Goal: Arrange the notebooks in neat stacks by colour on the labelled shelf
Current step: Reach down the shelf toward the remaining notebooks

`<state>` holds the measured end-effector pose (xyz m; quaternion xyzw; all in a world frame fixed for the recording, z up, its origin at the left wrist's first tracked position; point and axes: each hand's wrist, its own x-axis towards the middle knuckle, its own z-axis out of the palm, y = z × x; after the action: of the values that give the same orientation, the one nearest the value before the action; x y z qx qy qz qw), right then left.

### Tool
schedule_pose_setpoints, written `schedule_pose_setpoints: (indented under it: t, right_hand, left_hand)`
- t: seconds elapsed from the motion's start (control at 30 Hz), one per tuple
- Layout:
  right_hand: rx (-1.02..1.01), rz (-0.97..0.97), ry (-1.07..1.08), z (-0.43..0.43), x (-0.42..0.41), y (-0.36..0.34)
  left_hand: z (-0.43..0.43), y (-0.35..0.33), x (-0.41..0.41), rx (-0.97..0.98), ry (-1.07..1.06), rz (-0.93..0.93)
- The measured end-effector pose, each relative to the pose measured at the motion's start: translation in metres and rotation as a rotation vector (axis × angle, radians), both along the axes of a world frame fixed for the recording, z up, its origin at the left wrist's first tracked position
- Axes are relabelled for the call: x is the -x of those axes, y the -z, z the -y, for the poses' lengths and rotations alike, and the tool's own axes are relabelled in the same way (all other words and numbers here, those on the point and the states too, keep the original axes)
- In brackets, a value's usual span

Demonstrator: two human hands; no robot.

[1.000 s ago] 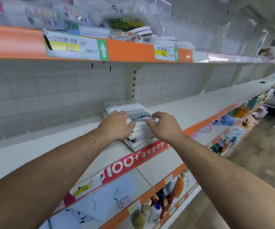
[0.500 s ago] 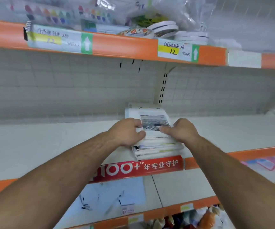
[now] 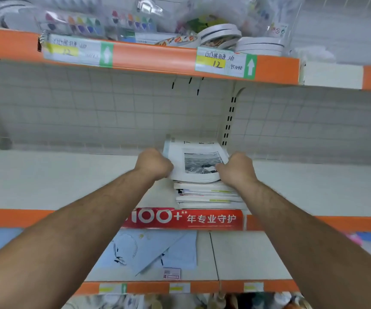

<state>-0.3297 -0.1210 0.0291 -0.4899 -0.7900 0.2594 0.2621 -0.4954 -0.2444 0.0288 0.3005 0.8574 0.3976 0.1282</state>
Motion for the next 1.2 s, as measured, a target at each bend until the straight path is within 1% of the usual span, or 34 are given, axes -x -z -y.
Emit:
schedule_pose_setpoints:
  t: [0.1,0.23,0.4,0.63,0.7,0.77,0.9,1.07,1.2]
  right_hand:
    - [0.007,-0.034,-0.045,0.001,0.006,-0.001]
    - [0.02,-0.085,-0.085,0.007,0.022,-0.004]
    - [0.031,-0.135,-0.104,0.031,0.048,-0.006]
    - [0.121,-0.158,-0.171,0.08,0.107,-0.007]
    - [0.168,-0.164,-0.187,0.1,0.129,-0.006]
    - [0.259,-0.204,-0.194,0.121,0.155,-0.004]
    - [0.381,-0.229,-0.2,0.166,0.205,0.002]
    - [0.397,-0.203,-0.19,0.208,0.261,0.023]
    - [0.396,-0.163,-0.203,0.229,0.292,0.038]
  left_hand:
    - [0.006,0.001,0.005,-0.088,-0.04,0.201]
    - [0.022,-0.005,0.006,-0.238,-0.086,0.413]
    - [0.052,-0.006,0.021,-0.352,-0.144,0.546]
    - [0.114,0.0,0.078,-0.435,-0.196,0.55]
    - [0.136,0.004,0.099,-0.443,-0.199,0.545]
    - [0.16,0.007,0.124,-0.43,-0.205,0.539]
    - [0.208,0.019,0.182,-0.363,-0.229,0.509]
    - [0.255,0.035,0.244,-0.24,-0.261,0.441]
    - [0.277,0.042,0.274,-0.173,-0.275,0.401]
